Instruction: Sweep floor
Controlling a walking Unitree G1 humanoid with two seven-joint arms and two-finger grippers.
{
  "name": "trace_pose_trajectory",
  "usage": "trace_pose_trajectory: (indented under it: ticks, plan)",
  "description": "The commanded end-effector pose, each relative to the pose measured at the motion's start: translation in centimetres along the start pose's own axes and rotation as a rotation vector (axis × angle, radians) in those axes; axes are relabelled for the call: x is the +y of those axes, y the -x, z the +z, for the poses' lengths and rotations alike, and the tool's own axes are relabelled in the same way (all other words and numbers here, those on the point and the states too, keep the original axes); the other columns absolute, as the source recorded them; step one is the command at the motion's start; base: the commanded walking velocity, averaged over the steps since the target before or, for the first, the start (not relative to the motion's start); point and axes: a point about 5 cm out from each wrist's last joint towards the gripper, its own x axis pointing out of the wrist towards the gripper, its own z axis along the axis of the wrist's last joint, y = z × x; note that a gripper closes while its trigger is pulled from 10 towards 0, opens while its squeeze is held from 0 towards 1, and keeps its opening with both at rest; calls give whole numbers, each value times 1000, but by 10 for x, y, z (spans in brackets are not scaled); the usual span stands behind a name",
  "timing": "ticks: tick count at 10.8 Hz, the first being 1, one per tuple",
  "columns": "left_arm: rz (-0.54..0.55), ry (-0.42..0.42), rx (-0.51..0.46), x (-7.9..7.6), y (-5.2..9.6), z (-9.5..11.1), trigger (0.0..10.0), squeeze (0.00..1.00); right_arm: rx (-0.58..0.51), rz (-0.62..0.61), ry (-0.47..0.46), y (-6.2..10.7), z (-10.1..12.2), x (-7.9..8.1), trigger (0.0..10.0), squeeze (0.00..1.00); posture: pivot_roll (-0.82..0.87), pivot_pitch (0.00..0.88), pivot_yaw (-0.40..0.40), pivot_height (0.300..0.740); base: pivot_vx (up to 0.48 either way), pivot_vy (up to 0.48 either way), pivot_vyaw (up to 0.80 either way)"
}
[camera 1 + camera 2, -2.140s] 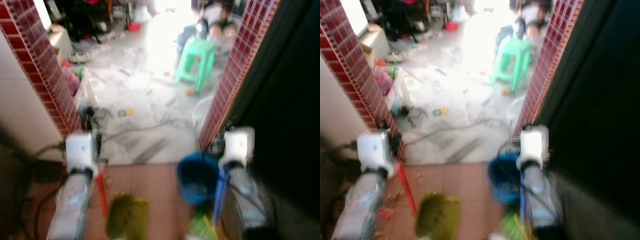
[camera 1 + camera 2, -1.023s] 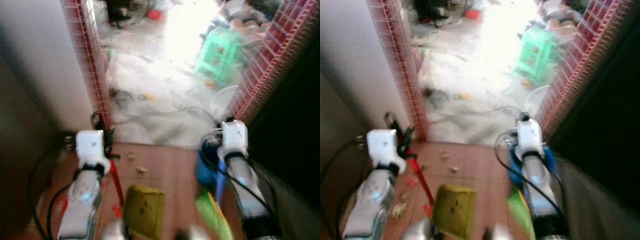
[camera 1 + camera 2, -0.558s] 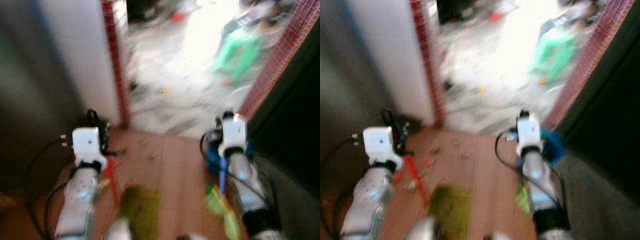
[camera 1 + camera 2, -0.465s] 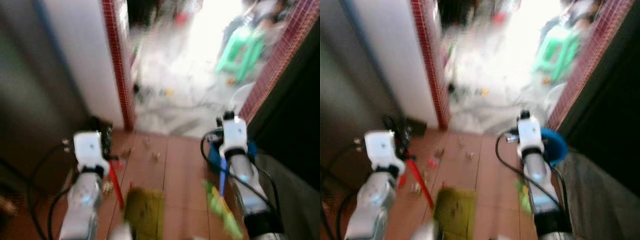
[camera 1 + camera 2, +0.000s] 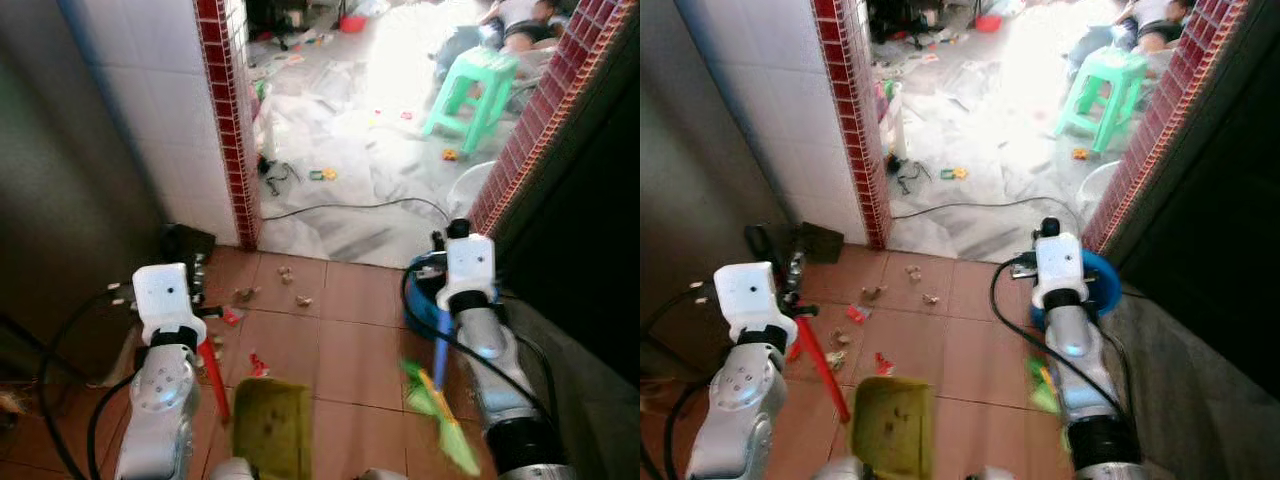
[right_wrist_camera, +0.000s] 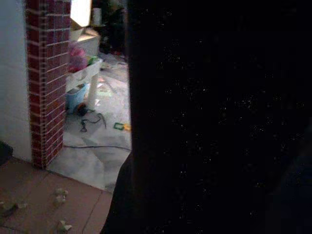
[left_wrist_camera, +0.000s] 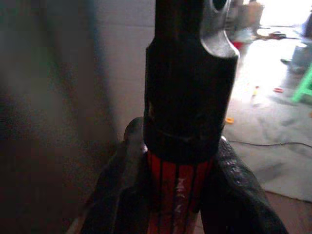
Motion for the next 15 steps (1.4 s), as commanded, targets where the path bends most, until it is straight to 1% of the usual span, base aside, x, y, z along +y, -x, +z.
trace_pose_trajectory:
  ticks: [1, 2, 3, 4, 6, 7, 8, 9, 11, 14, 15]
  plan:
    - [-2, 19, -26, 0, 2, 6, 10000, 0, 5, 8, 7, -1, 0, 1, 10000, 0, -51, 0, -19, 740, 0, 0, 800]
    - [1, -1, -16, 0, 6, 1, 10000, 0, 7, 7, 9, 0, -1, 0, 10000, 0, -52, 0, -17, 740, 0, 0, 800]
    - [3, 31, 12, -1, 7, -1, 10000, 0, 10, 4, 10, 0, -1, 0, 10000, 0, -54, 0, -14, 740, 0, 0, 800]
    - [-13, 6, -15, -2, 5, 3, 10000, 0, 12, 2, 11, 1, -2, 0, 10000, 0, -54, 0, -14, 740, 0, 0, 450]
    - [6, -7, -30, 0, 3, 6, 10000, 0, 5, 20, 27, 1, -1, 1, 10000, 0, -58, 0, -9, 740, 0, 0, 753]
    - [37, -28, -41, 3, 2, 6, 10000, 0, 1, 22, 19, 1, 0, 2, 10000, 0, -57, 0, -10, 740, 0, 0, 794]
    - [44, -19, -37, 5, 2, 6, 10000, 0, -4, 28, 4, 1, 1, 3, 10000, 0, -55, 0, -8, 740, 0, 0, 794]
    - [33, -15, -37, 5, 1, 7, 10000, 0, -14, 36, -9, 0, 4, 5, 10000, 0, -54, 0, -8, 740, 0, 0, 794]
    - [22, -29, -33, 7, 1, 6, 10000, 0, -28, 34, -18, -2, 7, 5, 10000, 0, -51, 0, -5, 740, 0, 0, 788]
    - [10, -20, -17, 6, 5, 2, 10000, 0, -18, 30, -23, 1, 3, 2, 10000, 0, -51, 0, -3, 740, 0, 0, 788]
    - [6, -17, -21, 7, 4, 2, 10000, 0, -18, 26, -45, 1, 4, 3, 10000, 0, -51, 0, -3, 740, 0, 0, 781]
